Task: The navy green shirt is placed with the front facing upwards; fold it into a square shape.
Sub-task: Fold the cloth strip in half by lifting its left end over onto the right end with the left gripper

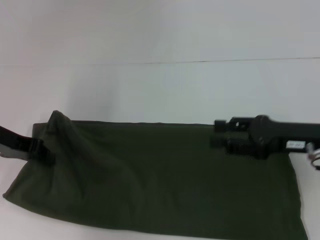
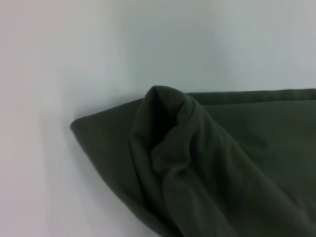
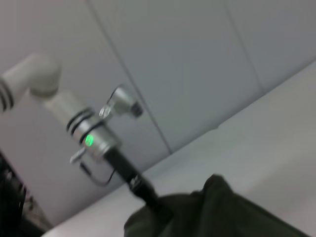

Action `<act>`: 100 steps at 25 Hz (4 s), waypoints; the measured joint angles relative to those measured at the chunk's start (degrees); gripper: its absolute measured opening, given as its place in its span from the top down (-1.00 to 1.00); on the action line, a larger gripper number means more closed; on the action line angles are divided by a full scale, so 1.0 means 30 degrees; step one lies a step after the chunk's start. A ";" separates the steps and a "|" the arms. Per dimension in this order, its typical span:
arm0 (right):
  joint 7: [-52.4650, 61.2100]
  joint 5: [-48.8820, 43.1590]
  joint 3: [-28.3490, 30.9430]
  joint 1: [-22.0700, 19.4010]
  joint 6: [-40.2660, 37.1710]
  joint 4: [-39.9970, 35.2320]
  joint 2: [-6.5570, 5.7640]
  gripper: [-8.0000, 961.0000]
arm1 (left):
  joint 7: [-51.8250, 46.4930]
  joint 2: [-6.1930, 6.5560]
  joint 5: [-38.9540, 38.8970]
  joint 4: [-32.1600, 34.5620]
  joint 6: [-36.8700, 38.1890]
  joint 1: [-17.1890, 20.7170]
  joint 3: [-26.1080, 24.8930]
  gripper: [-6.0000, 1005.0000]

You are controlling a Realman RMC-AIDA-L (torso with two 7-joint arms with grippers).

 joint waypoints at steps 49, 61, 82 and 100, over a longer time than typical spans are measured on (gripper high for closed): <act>-0.4903 0.1990 -0.7534 0.4708 1.0890 0.6219 0.1709 0.98 | 0.1126 0.1075 -0.6573 0.1040 0.5151 -0.0296 -0.2427 0.79; -0.6857 0.3819 -0.7250 0.6853 1.3684 0.9277 0.1893 0.98 | 0.1703 0.1074 -0.8342 0.0985 0.5707 -0.0021 -0.2465 0.79; -0.8417 0.4389 -0.5108 0.9780 1.3960 1.1368 0.1887 0.98 | 0.2992 0.1817 -0.9566 0.1234 0.8020 0.0554 -0.5927 0.79; -0.8292 0.4447 -0.2902 0.5505 1.2469 0.9649 0.1599 0.98 | 0.3719 0.0473 -0.9647 0.0119 0.6748 0.0832 -0.4539 0.79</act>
